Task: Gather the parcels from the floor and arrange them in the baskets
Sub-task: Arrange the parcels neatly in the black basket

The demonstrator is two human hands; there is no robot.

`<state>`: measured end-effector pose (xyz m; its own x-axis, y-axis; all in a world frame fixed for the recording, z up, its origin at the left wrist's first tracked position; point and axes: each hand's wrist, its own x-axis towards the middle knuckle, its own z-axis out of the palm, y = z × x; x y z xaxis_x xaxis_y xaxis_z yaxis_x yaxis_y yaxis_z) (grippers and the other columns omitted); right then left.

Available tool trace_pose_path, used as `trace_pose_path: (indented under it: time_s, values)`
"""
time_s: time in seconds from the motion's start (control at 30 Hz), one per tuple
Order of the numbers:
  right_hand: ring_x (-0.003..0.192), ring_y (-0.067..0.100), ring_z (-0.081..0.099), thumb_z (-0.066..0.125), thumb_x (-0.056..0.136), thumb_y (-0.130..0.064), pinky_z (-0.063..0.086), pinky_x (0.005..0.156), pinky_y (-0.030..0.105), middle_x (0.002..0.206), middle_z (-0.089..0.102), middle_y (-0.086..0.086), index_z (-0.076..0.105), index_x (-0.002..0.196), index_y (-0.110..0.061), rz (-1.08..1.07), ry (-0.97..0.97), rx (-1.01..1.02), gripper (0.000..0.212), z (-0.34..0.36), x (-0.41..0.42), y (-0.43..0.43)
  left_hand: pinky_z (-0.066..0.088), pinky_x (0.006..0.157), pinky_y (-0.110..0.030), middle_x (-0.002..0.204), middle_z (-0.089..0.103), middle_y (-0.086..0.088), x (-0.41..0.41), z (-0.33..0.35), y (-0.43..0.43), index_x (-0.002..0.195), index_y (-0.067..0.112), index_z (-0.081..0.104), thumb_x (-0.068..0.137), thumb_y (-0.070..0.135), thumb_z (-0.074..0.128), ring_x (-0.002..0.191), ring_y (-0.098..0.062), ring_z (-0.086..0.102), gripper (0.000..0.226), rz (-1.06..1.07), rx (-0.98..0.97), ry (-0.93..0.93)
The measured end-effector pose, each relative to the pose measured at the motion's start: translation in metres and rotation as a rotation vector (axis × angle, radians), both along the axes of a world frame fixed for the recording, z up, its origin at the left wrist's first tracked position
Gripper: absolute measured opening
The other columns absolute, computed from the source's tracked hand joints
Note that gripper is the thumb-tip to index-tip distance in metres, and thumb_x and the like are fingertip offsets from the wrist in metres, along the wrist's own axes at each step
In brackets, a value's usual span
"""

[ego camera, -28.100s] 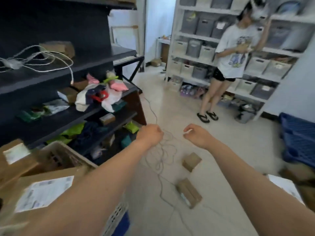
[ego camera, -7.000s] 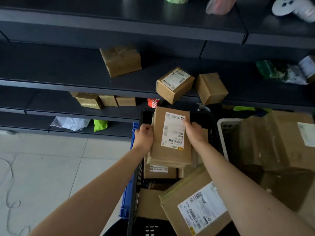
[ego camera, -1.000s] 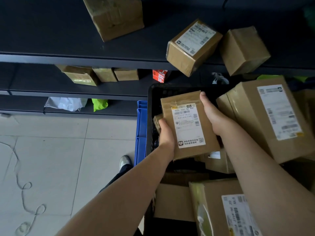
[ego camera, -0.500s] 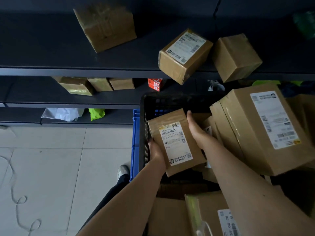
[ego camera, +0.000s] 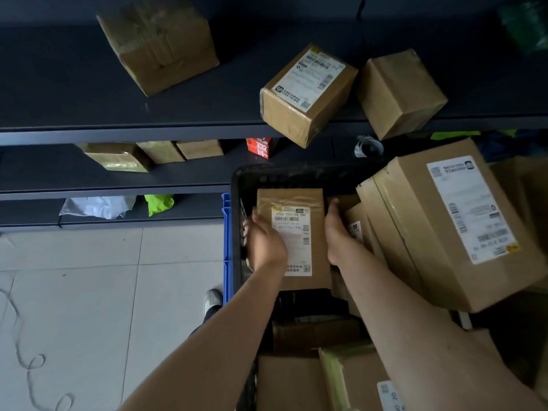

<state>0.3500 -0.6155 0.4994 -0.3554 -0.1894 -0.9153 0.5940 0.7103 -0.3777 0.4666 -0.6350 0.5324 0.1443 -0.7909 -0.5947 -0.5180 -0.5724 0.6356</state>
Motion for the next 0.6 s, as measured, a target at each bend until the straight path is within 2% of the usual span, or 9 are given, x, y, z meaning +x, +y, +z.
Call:
trace_pose_path:
  time_s: [0.07, 0.13, 0.2, 0.23, 0.3, 0.37, 0.43, 0.5, 0.6]
  values:
    - [0.137, 0.033, 0.042, 0.015, 0.064, -0.1, 0.023, 0.119, 0.048, 0.146, 0.049, 0.012, 0.045, 0.146, -0.019, 0.058, 0.067, 0.002, 0.118, 0.001, 0.004, -0.006, 0.04, 0.104, -0.036, 0.148, 0.044, -0.005, -0.003, 0.005, 0.01, 0.148, 0.018, 0.032, 0.103, 0.018, 0.031, 0.133, -0.025, 0.045, 0.045, -0.056, -0.262, 0.029]
    - [0.135, 0.031, 0.043, 0.01, 0.084, -0.085, 0.024, 0.118, 0.046, 0.144, 0.052, 0.009, 0.049, 0.142, -0.016, 0.173, 0.125, -0.043, 0.099, 0.013, 0.008, -0.012, 0.027, 0.118, -0.037, 0.155, 0.034, -0.004, -0.004, 0.005, 0.015, 0.145, 0.016, 0.04, 0.096, 0.004, 0.038, 0.145, -0.021, 0.027, 0.051, -0.216, -0.395, 0.007]
    - [0.131, 0.032, 0.047, 0.011, 0.099, -0.065, 0.03, 0.114, 0.043, 0.141, 0.054, 0.011, 0.051, 0.139, -0.012, 0.254, 0.181, -0.068, 0.078, 0.028, 0.009, -0.014, 0.011, 0.122, -0.033, 0.161, 0.023, -0.003, 0.0, 0.004, 0.015, 0.137, 0.014, 0.053, 0.095, 0.003, 0.04, 0.151, -0.018, 0.007, 0.045, -0.427, -0.4, -0.067]
    - [0.132, 0.033, 0.047, 0.013, 0.102, -0.059, 0.032, 0.113, 0.043, 0.143, 0.051, 0.014, 0.048, 0.141, -0.011, 0.296, 0.208, -0.061, 0.071, 0.035, 0.008, -0.014, 0.008, 0.122, -0.032, 0.162, 0.019, -0.002, 0.003, 0.003, 0.015, 0.135, 0.014, 0.057, 0.095, 0.005, 0.041, 0.152, -0.016, 0.001, 0.043, -0.511, -0.396, -0.097]
    - [0.134, 0.033, 0.044, 0.019, 0.106, -0.047, 0.033, 0.109, 0.042, 0.148, 0.044, 0.016, 0.038, 0.148, -0.01, 0.389, 0.267, -0.061, 0.059, 0.045, 0.005, -0.009, 0.006, 0.122, -0.034, 0.164, 0.011, 0.0, 0.007, 0.009, 0.015, 0.138, 0.017, 0.053, 0.095, 0.009, 0.043, 0.152, -0.016, -0.005, 0.046, -0.624, -0.371, -0.132]
    - [0.125, 0.03, 0.048, 0.033, 0.106, -0.035, 0.037, 0.099, 0.038, 0.147, 0.045, 0.014, 0.032, 0.15, -0.012, 0.474, 0.3, -0.11, 0.05, 0.059, 0.005, -0.001, 0.006, 0.122, -0.037, 0.165, 0.005, -0.001, 0.008, 0.018, 0.017, 0.144, 0.02, 0.046, 0.094, 0.012, 0.043, 0.151, -0.019, -0.007, 0.051, -0.688, -0.31, -0.157]
    - [0.126, 0.028, 0.047, 0.043, 0.102, -0.028, 0.035, 0.093, 0.033, 0.147, 0.044, 0.01, 0.026, 0.152, -0.015, 0.553, 0.362, -0.173, 0.054, 0.084, 0.005, 0.007, 0.011, 0.123, -0.042, 0.164, 0.01, -0.002, 0.006, 0.029, 0.022, 0.146, 0.019, 0.044, 0.095, 0.017, 0.042, 0.151, -0.022, -0.002, 0.051, -0.696, -0.263, -0.187]
    - [0.134, 0.028, 0.043, 0.047, 0.1, -0.029, 0.037, 0.103, 0.034, 0.152, 0.039, 0.008, 0.025, 0.154, -0.02, 0.588, 0.407, -0.228, 0.059, 0.119, 0.001, 0.015, 0.02, 0.119, -0.043, 0.159, 0.026, -0.003, 0.0, 0.044, 0.031, 0.143, 0.017, 0.048, 0.096, 0.019, 0.041, 0.148, -0.024, 0.013, 0.048, -0.666, -0.247, -0.132]
    - [0.122, 0.031, 0.057, 0.047, 0.104, -0.03, 0.044, 0.106, 0.042, 0.138, 0.054, 0.015, 0.042, 0.144, -0.015, 0.54, 0.194, -0.443, 0.044, 0.18, -0.019, 0.033, 0.038, 0.106, -0.036, 0.144, 0.047, -0.008, -0.018, 0.073, 0.049, 0.135, 0.014, 0.054, 0.1, 0.02, 0.037, 0.129, -0.028, 0.045, 0.04, -0.624, -0.237, 0.076]
